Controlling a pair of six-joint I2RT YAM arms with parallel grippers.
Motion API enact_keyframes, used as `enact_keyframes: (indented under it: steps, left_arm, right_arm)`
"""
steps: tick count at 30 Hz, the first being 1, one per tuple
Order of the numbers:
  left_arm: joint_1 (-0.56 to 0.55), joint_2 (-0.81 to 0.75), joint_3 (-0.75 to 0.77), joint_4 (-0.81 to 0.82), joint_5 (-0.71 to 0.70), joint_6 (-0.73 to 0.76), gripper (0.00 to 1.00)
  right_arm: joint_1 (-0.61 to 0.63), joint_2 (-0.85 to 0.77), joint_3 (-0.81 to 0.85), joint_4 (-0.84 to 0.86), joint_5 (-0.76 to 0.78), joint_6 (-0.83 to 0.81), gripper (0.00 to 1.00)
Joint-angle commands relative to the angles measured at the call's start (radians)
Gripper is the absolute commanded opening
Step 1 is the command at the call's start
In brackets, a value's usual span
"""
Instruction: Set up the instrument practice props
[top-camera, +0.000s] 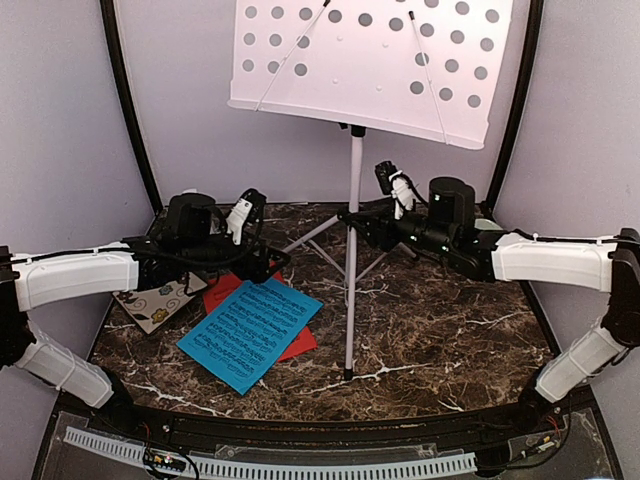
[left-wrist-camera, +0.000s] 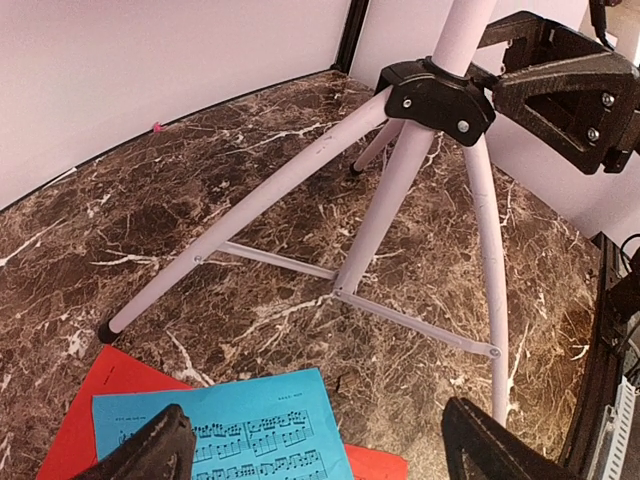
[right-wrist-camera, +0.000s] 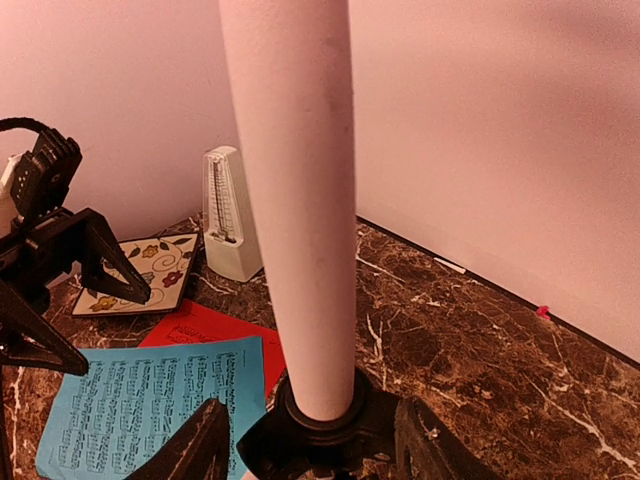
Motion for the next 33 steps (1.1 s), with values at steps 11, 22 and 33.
enact_keyframes:
  steps: [11, 22, 33]
  left_arm:
    - [0.14, -0.127, -0.192, -0.177, -0.082, -0.288, 0.95]
    - [0.171, -0.546, -0.518, -0.298, -0.071, -0.755, 0.91]
    - [0.172, -0.959, -0.689, -0.586, -0.243, -1.076, 0.91]
  right_arm:
    - [-0.001, -0.188, 0.038, -0.183, 0.001, 0.067, 0.85]
    - [0.026, -0.334, -0.191, -0.162, 0.008, 0.237, 0.86]
    - [0.191, -0.393, -0.322, -0.112, 0.148, 0.309, 0.84]
